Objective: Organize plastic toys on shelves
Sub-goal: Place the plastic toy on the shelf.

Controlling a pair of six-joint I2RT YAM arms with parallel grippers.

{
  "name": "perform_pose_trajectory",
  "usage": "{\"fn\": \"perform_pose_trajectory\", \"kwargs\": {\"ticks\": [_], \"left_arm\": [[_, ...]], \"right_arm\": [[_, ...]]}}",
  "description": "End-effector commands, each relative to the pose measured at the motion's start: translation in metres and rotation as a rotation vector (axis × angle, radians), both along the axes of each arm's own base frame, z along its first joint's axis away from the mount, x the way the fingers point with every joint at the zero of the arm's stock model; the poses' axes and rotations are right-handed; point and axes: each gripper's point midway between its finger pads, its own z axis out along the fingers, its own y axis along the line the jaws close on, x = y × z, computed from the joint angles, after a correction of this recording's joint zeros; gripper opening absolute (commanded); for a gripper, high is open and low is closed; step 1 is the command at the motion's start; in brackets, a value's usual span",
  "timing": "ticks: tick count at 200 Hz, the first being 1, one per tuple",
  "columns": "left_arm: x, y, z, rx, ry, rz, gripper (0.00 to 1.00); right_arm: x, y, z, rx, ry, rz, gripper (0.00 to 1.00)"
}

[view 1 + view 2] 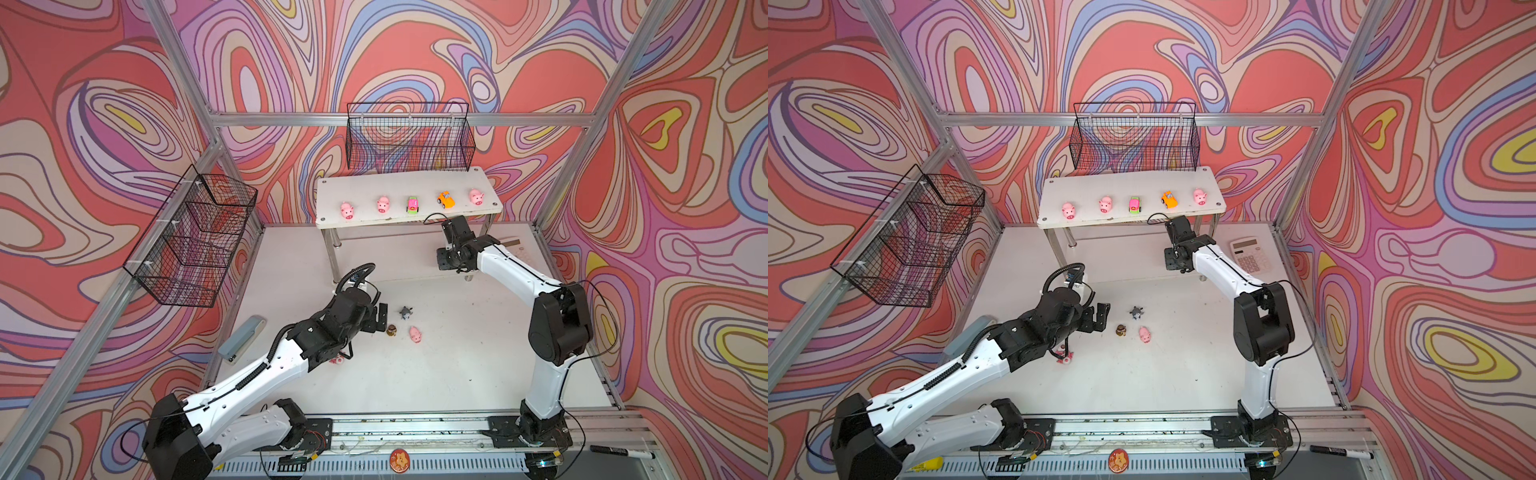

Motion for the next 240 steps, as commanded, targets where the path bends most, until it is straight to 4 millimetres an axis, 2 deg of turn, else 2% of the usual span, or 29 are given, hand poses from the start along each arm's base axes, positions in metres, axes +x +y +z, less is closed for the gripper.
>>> {"fn": "perform_pose_trajectory", "kwargs": {"ticks": [1,139,240], "left_arm": [[-0.002,0.0,0.011,-0.009,-0.015,-0.003,1.0],[-0.002,-0.003,0.014,-0.016,-0.008,-0.012,1.0],[-0.002,0.0,0.018,-0.016,-0.02,-0.006,1.0]], "right_arm": [[0.004,-0.003,-0.002,0.0,0.007,-0.007,0.43],[0.004,0.0,-0.008,0.022,-0.017,0.004,0.45],[0.011,0.001,-0.008,0.01,-0.006,0.004,0.52]]}}
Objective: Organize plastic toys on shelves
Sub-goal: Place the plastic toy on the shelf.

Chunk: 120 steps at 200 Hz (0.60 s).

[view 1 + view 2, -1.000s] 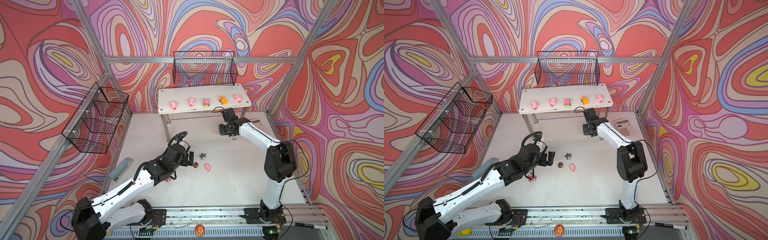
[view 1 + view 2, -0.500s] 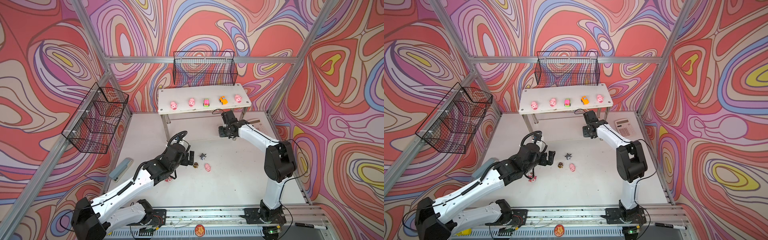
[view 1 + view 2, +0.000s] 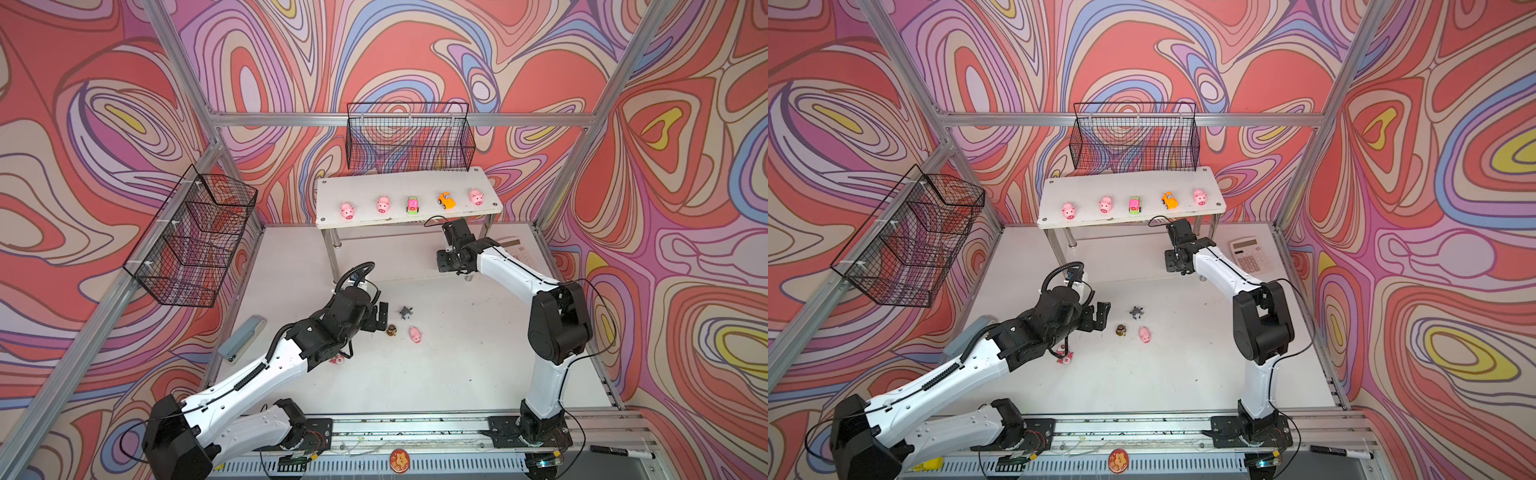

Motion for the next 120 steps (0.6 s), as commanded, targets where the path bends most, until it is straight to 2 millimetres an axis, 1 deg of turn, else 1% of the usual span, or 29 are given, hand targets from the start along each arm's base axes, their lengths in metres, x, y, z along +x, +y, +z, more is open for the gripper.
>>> {"fn": "perform_pose_trajectory", "kwargs": {"ticks": [1,72,88,120], "left_arm": [[-0.0023,0.0013,0.0129,-0.006,-0.017,0.0,1.0],[-0.0023,0.0014,0.0133,-0.003,-0.019,-0.002,1.0],[-0.002,0.0015,0.0131,-0.003,-0.018,-0.001,1.0],[-0.0021,0.0014,0.0143,-0.005,-0.02,-0.002,1.0]], "right_arm": [[0.0079,-0.0014,0.0013,-0.011,-0.005,-0.006,0.52],[0.0088,-0.0013,-0.0068,-0.026,0.014,-0.004,0.52],[0.0097,-0.0012,-0.0056,-0.026,0.011,-0.003,0.52],[0.0113,-0.0002,-0.0071,-0.026,0.015,-0.002,0.55]]}}
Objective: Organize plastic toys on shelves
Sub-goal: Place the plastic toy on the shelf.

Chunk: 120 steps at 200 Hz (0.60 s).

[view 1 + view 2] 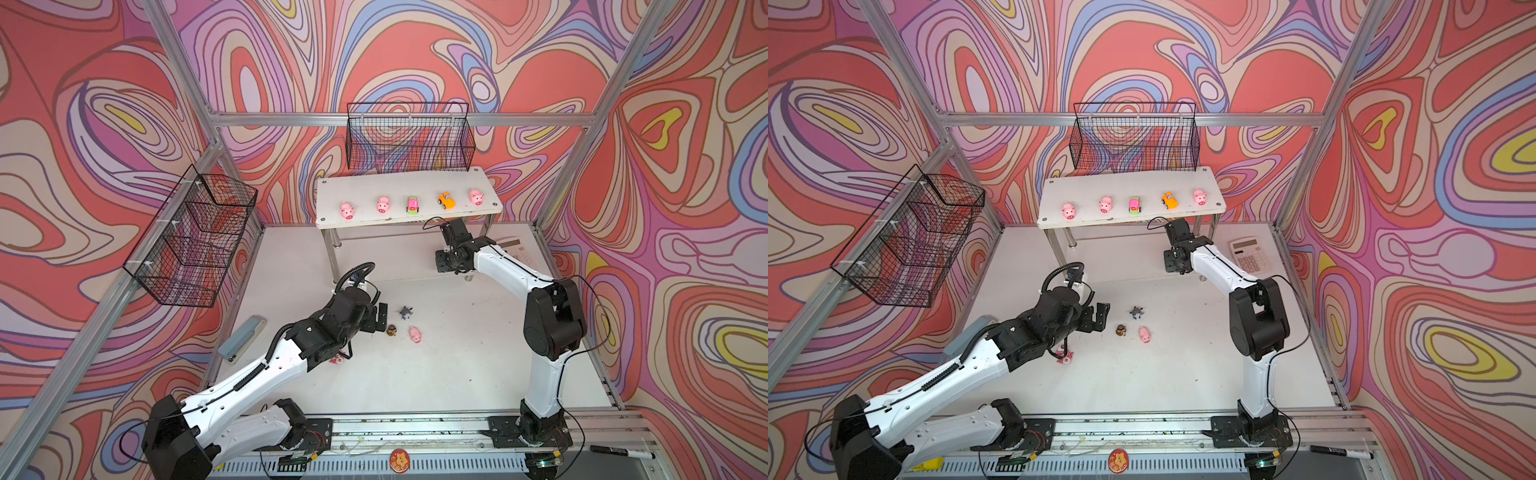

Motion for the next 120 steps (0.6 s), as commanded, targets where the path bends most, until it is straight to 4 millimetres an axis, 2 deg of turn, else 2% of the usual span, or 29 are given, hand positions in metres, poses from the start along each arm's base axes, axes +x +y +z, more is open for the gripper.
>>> {"fn": "perform_pose_trajectory", "kwargs": {"ticks": [1,19,74,120], "left_arm": [[-0.0007,-0.0002,0.0166,-0.015,-0.029,-0.002,1.0],[-0.0011,0.0001,0.0167,-0.016,-0.028,-0.003,1.0],[-0.0018,0.0017,0.016,-0.01,-0.03,0.0,1.0],[-0.0013,0.002,0.0174,-0.01,-0.033,0.001,1.0]], "right_arm": [[0.0074,-0.0011,0.0002,-0.012,-0.007,-0.003,0.55],[0.0083,-0.0001,0.0001,-0.009,-0.006,-0.002,0.59],[0.0088,0.0018,-0.0014,-0.002,0.0,0.0,0.6],[0.0079,0.0014,0.0057,0.009,-0.017,-0.002,0.75]]}}
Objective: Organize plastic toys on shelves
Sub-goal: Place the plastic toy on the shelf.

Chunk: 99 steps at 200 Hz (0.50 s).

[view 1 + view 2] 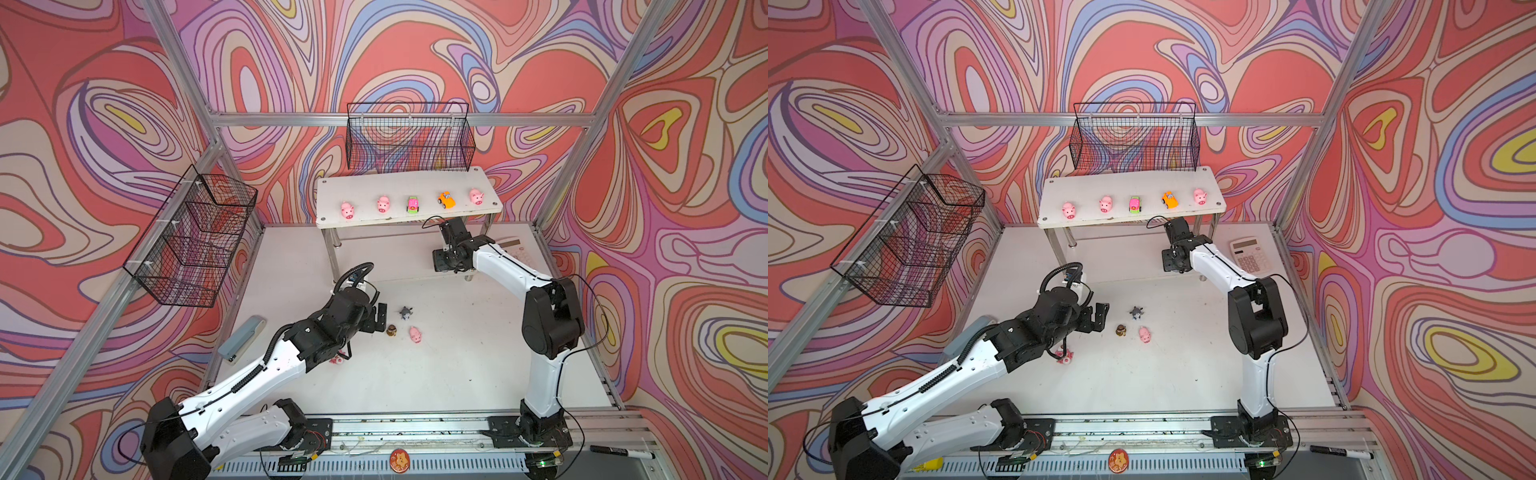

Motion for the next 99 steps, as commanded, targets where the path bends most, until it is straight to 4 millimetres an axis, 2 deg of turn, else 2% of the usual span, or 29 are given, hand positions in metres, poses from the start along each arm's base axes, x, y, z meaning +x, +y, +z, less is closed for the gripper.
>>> {"fn": "perform_pose_trajectory", "kwargs": {"ticks": [1,40,99], "left_arm": [[0.0,0.0,0.015,-0.006,-0.028,0.0,1.0],[-0.002,0.002,0.017,-0.012,-0.032,-0.001,1.0],[-0.005,0.007,0.018,-0.013,-0.037,0.01,1.0]], "right_arm": [[0.005,0.0,0.007,0.007,-0.022,-0.004,0.75],[0.004,0.002,0.01,0.021,-0.025,0.0,0.79],[-0.001,0.002,0.025,0.047,-0.048,-0.001,0.84]]}}
